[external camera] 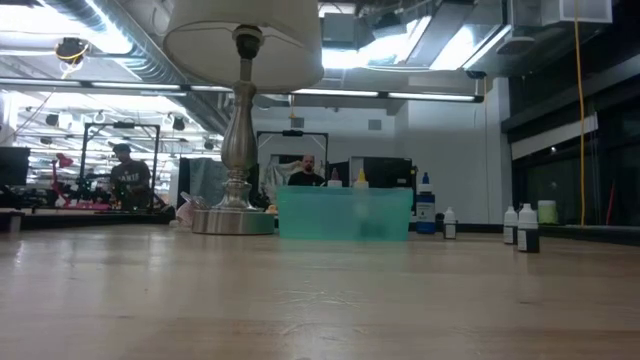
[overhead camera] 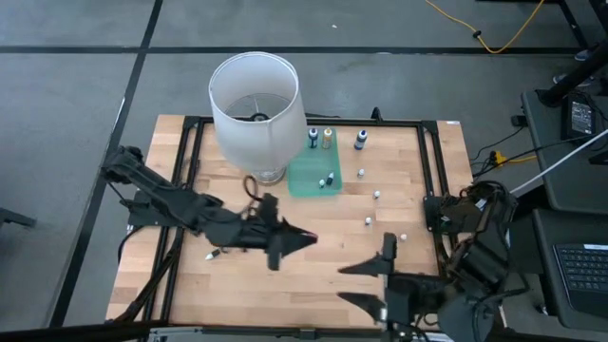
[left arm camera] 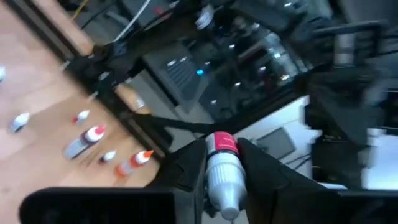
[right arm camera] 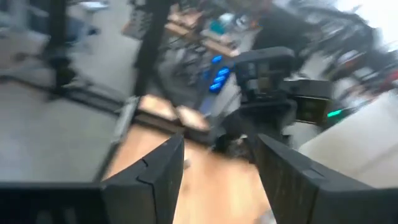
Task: Pick & Place food coloring
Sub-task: Put the top left small red food coloring bottle into the green bin
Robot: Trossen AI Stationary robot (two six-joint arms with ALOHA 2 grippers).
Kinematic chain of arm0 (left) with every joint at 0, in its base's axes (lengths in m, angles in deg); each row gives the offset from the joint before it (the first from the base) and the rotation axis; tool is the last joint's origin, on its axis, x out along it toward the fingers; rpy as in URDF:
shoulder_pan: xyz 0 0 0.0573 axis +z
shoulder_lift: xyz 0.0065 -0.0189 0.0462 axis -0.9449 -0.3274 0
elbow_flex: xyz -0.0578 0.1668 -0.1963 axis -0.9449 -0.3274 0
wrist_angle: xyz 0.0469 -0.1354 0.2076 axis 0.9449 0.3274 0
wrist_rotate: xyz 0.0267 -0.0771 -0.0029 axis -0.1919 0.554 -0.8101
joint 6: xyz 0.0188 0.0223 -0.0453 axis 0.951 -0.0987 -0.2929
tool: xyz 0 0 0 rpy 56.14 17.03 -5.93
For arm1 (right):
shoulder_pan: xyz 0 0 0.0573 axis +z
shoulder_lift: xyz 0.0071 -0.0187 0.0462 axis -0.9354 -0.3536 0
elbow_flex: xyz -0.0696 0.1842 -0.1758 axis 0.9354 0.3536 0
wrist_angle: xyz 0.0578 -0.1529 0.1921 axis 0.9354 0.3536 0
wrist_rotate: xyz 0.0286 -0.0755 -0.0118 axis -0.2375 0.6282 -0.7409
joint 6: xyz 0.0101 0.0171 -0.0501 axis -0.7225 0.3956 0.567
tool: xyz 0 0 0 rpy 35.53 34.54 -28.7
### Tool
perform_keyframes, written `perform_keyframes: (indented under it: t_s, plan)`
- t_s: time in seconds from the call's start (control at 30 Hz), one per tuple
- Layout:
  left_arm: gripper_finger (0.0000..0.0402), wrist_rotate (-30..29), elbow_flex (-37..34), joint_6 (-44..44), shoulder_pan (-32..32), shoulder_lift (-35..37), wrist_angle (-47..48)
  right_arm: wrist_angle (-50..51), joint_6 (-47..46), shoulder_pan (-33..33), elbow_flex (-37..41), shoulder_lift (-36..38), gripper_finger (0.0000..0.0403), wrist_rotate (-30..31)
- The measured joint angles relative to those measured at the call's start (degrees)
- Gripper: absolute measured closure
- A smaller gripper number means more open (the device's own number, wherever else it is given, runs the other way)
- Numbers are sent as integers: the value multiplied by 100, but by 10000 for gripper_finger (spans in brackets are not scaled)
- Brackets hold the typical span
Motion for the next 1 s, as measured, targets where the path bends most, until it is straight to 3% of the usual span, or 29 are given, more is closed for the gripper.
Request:
perform_keyframes:
  t_s: [0.17,0.43,0.83,1.0]
  plan:
    - [334,-104,0,299,-124,273,-107,-806,800,-464,-7,-227,205,0]
    - [334,334,0,615,-119,317,-587,-876,765,-990,-2,-256,205,-332]
    - [334,536,0,688,-119,315,-716,-847,755,-1227,-2,-258,206,-458]
    - [334,520,0,704,-117,315,-759,-791,757,-1234,-2,-258,228,-463]
